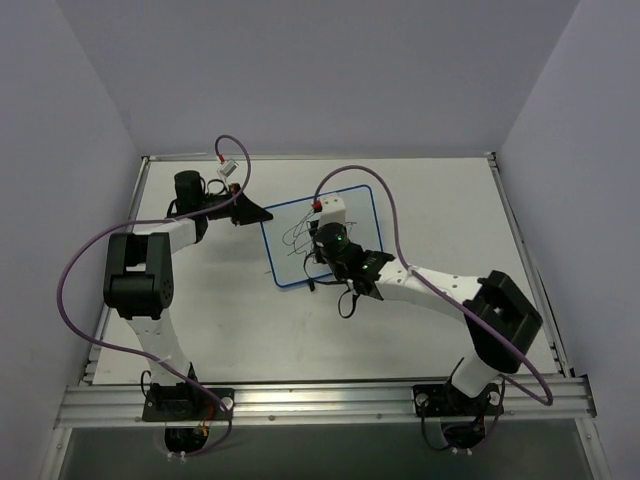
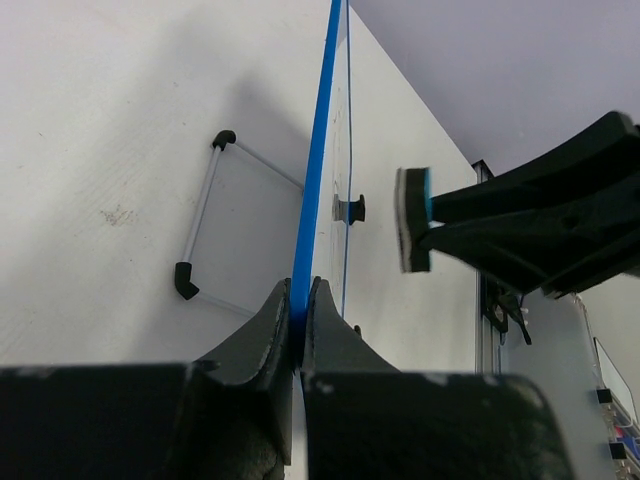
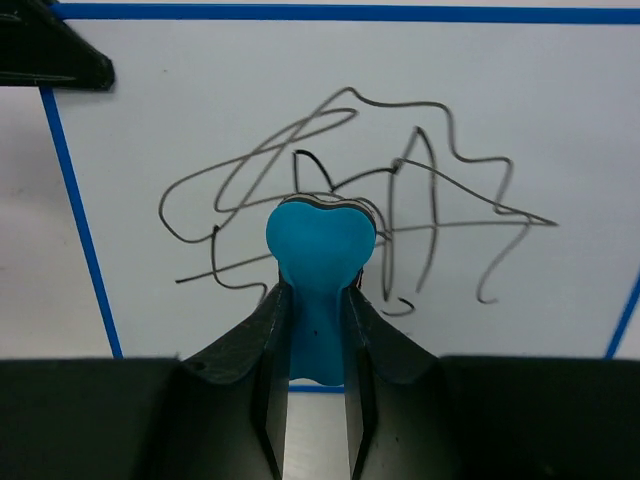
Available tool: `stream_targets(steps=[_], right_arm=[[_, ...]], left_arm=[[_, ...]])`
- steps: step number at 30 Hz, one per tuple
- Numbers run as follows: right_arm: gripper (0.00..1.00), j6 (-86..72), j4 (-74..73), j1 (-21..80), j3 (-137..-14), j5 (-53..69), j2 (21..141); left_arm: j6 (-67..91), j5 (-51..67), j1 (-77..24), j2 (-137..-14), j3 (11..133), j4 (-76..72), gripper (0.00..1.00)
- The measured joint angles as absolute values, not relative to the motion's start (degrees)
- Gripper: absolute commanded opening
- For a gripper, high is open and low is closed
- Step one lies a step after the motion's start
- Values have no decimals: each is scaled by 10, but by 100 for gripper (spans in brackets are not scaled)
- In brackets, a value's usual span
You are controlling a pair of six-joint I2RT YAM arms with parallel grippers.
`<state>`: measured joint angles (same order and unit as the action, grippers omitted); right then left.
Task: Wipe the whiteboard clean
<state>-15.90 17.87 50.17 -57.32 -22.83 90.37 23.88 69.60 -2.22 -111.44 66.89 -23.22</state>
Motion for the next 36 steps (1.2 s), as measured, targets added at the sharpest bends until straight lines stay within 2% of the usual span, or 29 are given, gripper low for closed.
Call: stream_targets(steps=[6,11,19,30,36], right_arm=[[0,-101,243,555,-674,-277,1067],[0,-78,262,583,-723,-318,1114],[0,-98,292,569,-698,-306,1102],[0,-137,303,400,-643,-259,1025],[0,-137,303,403,-642,-255,1023]], left_arm=[[233,695,-23,-1114,670,-228,2],[227,685,-23,-1112,670,-219,2],[216,679,-25,-1110,670,-210,2],[205,668,-27,-1106,671,-191,2],[199,665,-28,-1101,671,-176,2]])
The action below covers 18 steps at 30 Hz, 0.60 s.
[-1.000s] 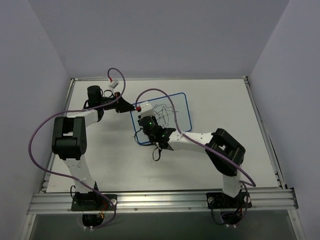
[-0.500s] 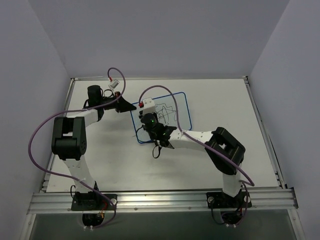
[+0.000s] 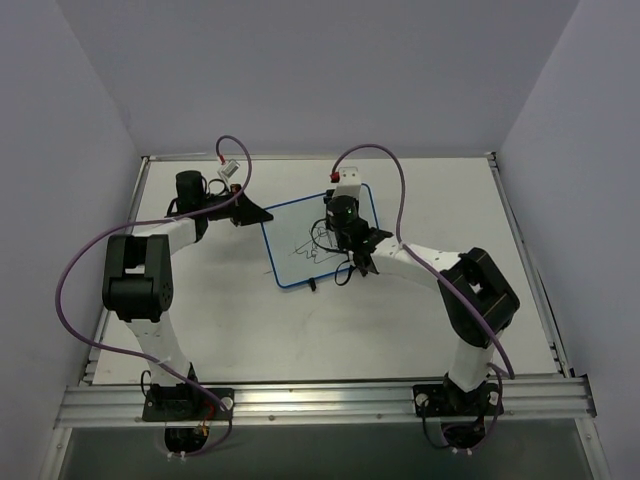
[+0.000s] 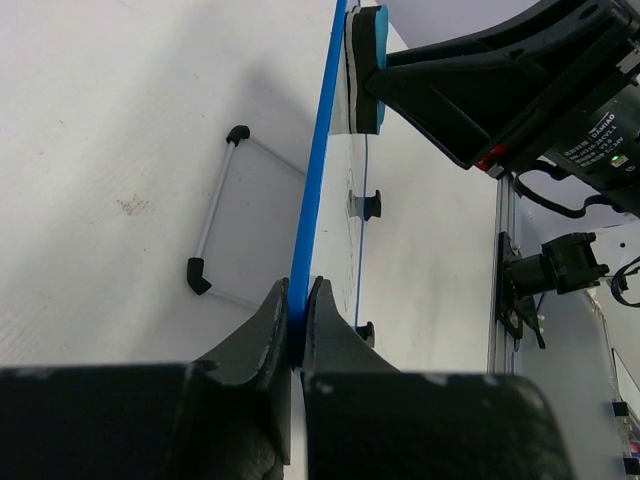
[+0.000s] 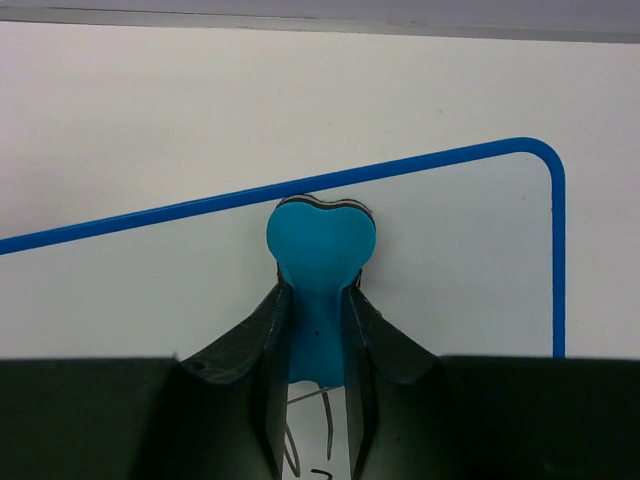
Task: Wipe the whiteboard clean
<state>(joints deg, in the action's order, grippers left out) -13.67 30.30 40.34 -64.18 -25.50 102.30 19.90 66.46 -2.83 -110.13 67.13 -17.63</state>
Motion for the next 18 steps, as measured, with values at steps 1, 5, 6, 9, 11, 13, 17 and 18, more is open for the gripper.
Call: stream_targets(steps=[1,5,6,9,11,13,17,18], right_arm=[[0,-135,303,407,-642,-259,1023],[0,-129,290,446,-652,-264,1026],[0,-127,289,463,-656,-263,1029],[0,-125,288,523,-661,-250,1043],[0,-126,288,558,-661,-244,1053],[0,-126,288,582,-661,-240,1063],[0,-126,286,592,-669,-246,1085],[0,-126,285,592,-672,-248,1087]], left_arm=[[198,665,-28,-1100,671,-174,2],[189,670,-29,-1096,671,-169,2],[187,672,-30,-1094,671,-169,2],[180,673,-37,-1091,672,-169,2],[177,673,-43,-1089,674,-169,2],[173,672,-47,-1087,675,-169,2],[169,664,-48,-1086,675,-169,2],[169,660,-48,-1086,675,-168,2]])
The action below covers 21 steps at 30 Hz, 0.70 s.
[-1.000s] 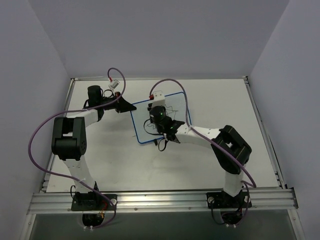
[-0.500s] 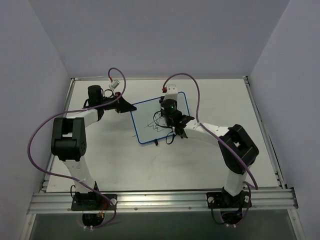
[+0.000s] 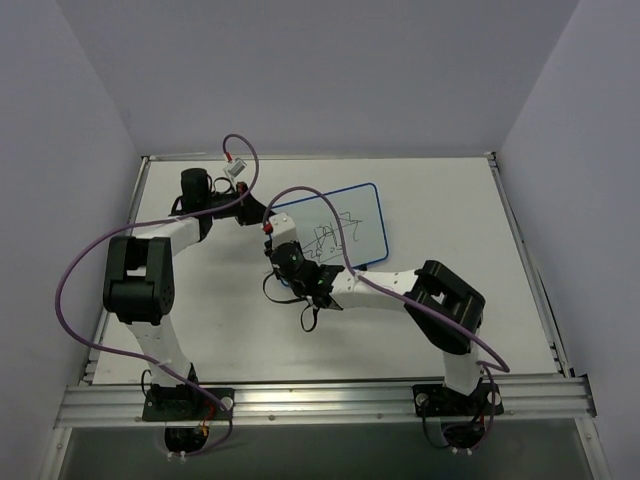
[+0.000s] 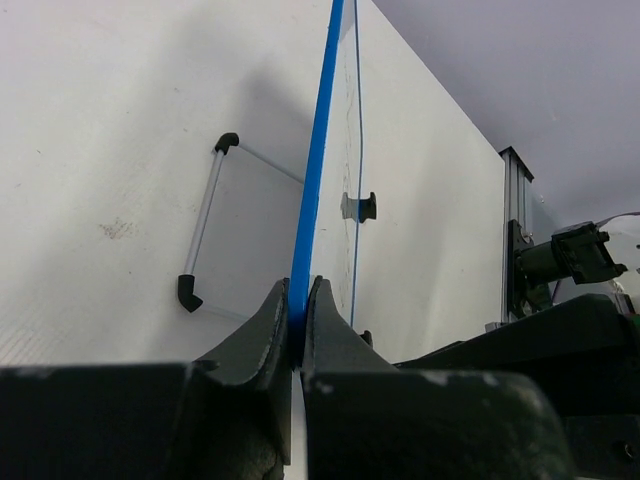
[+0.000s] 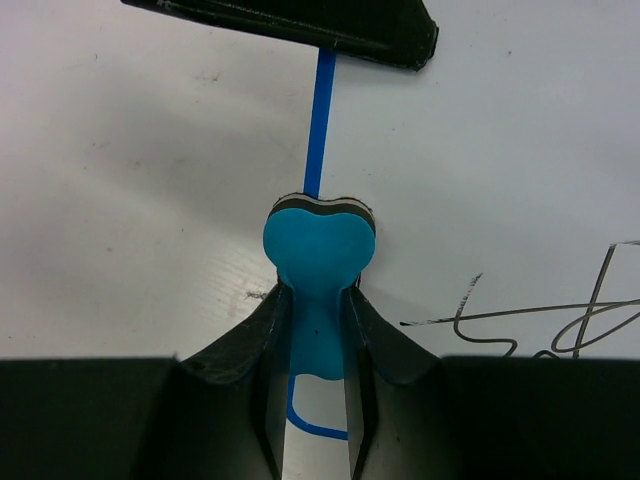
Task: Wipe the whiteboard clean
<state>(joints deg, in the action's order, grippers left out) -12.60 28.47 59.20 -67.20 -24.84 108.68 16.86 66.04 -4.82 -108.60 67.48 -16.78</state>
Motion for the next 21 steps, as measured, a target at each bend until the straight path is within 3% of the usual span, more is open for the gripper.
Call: stream_targets(steps=[8,21], right_arm=[[0,-146,298,563,-649,-246,1066],[0,-180,321,362,-545,-214,965]], left_arm=[[167,658,-48,-1086,675,-165,2],[168,647,-48,-1086,675,-152,2]])
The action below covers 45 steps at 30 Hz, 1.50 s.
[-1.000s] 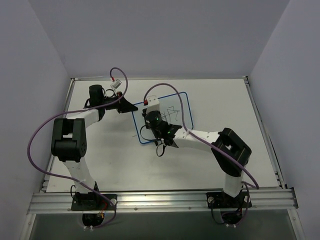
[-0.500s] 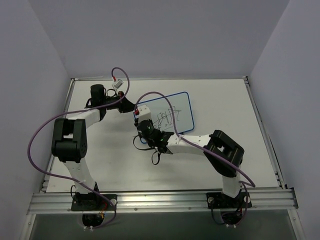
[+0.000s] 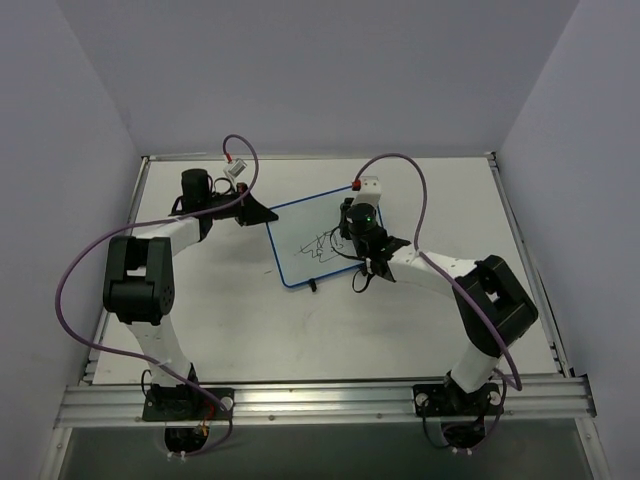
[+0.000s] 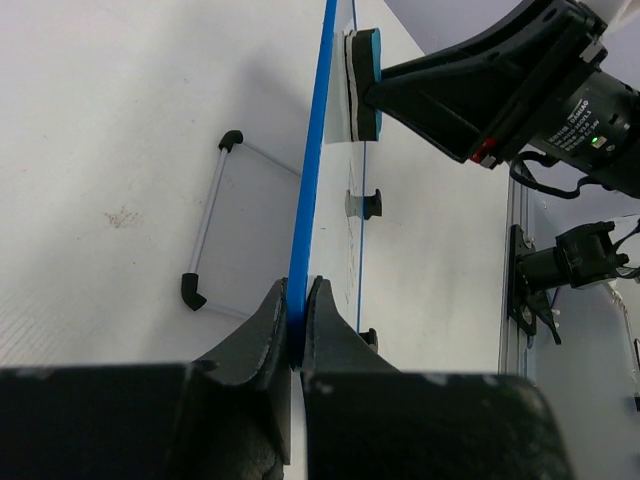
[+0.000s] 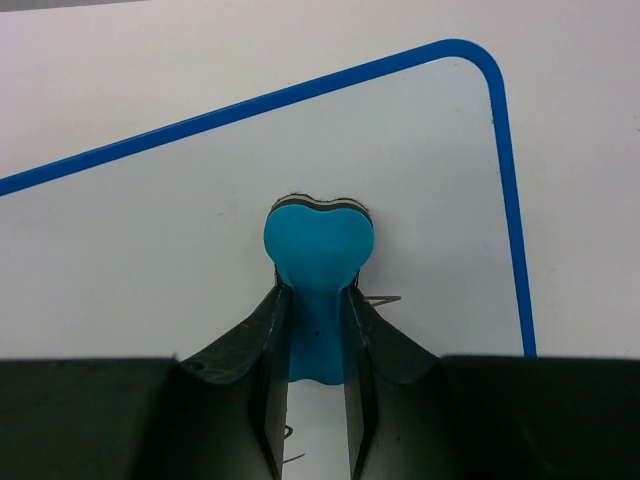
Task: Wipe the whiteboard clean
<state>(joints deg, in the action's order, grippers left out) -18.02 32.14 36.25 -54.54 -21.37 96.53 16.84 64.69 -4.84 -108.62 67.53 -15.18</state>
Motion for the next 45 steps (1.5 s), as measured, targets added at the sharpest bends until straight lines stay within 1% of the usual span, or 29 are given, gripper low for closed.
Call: stream_targets(steps=[8,18,23,29,33,41,45], right_arm=[[0,-181,319,342,-546,-186,965],[0,-191,277,325,-572,-160,964],[0,-191,273,377,-595,-199,982],[0,-197,299,526,-606,-238,1028],[0,-205,307,590,-612,-261,1061],[0,-239,315,587,-601,-279,1057],[0,-253,320,546,-564,-282,1022]], left_arm=[[169,644,-48,-1086,675,-143,2],[172,638,-48,-1082,665,-152,2],[183,635,-49,-1080,658,-168,2],[194,640,-50,-1080,650,-194,2],[200,641,-51,-1080,647,-208,2],[205,632,-56,-1080,644,-221,2],[206,627,-61,-1080,644,-224,2]])
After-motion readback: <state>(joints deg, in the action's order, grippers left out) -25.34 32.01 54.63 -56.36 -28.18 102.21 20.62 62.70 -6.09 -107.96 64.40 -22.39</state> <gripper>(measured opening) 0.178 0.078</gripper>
